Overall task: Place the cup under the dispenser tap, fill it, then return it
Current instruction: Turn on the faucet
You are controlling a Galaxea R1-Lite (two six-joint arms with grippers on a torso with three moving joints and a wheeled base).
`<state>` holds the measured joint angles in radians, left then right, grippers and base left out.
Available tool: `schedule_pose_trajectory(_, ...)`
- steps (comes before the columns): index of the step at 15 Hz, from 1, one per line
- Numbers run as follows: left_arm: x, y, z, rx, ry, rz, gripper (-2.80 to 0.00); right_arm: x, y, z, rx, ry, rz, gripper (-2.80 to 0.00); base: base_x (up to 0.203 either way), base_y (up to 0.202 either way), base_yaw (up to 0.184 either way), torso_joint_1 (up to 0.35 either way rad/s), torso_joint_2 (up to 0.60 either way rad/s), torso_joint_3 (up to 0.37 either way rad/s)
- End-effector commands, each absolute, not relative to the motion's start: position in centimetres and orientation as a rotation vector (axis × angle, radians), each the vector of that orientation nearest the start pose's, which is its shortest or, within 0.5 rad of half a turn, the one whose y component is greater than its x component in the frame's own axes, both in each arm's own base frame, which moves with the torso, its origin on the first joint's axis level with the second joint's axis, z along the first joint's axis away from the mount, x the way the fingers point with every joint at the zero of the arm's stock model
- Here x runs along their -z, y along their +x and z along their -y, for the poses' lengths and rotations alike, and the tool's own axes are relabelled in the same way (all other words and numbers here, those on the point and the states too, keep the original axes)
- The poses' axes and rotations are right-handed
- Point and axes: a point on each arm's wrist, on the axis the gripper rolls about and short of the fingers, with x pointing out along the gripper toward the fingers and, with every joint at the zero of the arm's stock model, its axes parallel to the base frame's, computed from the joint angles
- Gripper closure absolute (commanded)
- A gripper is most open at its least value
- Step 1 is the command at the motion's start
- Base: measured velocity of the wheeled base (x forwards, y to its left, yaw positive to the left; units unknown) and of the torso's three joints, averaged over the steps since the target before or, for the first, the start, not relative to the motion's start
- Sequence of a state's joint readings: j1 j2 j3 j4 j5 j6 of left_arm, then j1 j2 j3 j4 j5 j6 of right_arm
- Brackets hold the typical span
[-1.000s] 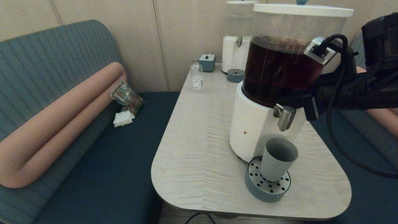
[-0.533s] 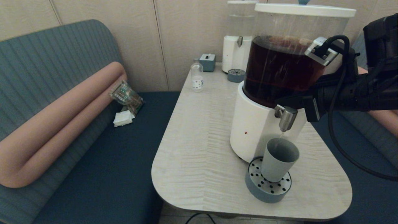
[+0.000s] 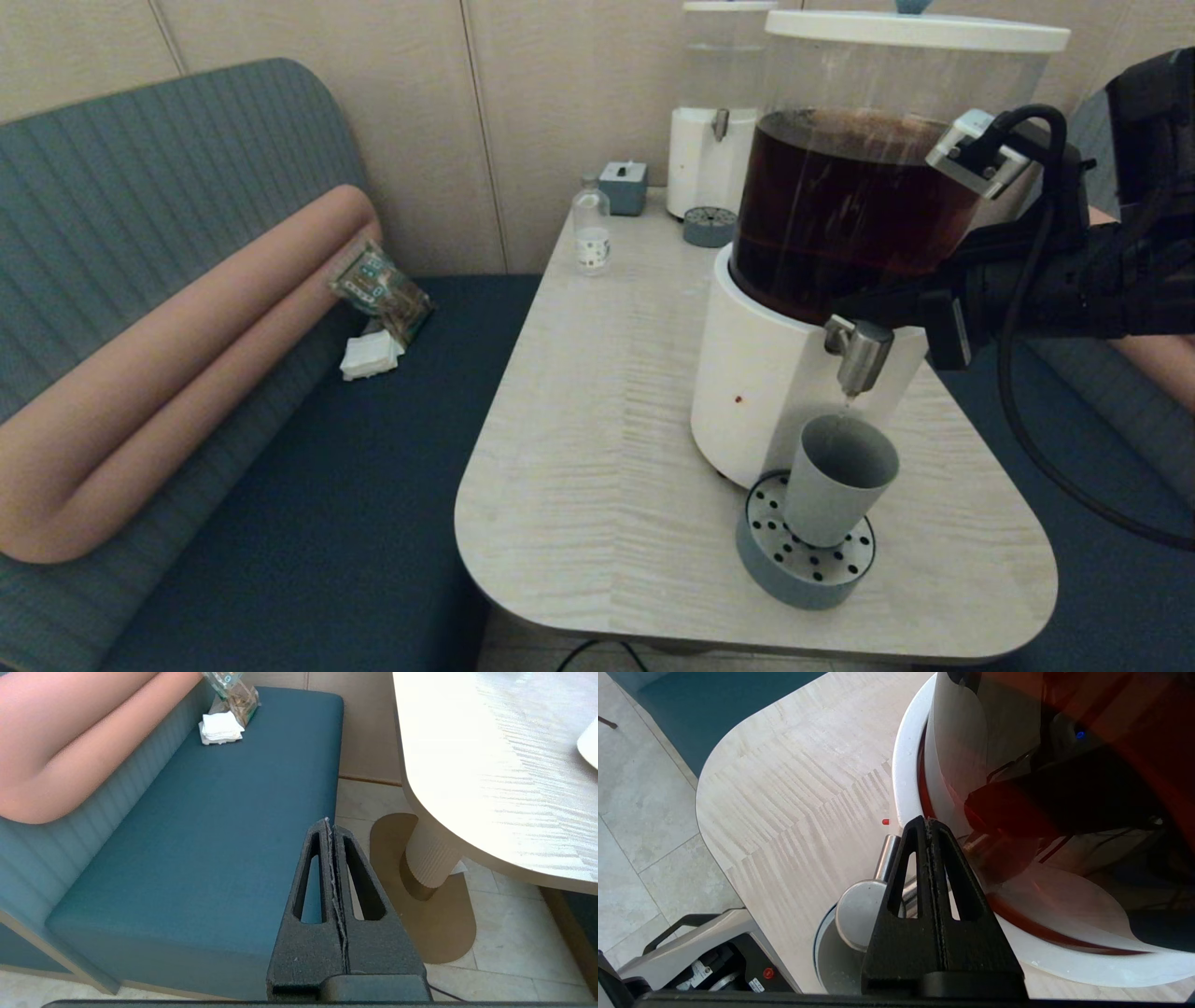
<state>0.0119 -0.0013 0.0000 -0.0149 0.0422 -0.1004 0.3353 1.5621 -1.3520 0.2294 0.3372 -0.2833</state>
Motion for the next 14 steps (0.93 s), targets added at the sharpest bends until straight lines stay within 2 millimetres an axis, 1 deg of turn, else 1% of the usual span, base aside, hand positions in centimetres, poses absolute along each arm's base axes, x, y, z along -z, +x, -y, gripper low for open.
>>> schedule_pose_trajectory(1, -7.66, -2.27, -0.07, -0.054, -0.101, 0.017, 0.00, -29.52, 25.56, -9.73, -0.726, -0.268, -0.349, 0.00, 0.000, 0.000, 0.000, 0.000, 0.00, 0.000)
schedule_pose_trajectory(14, -7.66, -2.27, -0.07, -0.054, -0.101, 0.017, 0.00, -29.59, 25.37, -9.70, -0.747, -0.275, -0.339, 0.00, 0.000, 0.000, 0.000, 0.000, 0.00, 0.000)
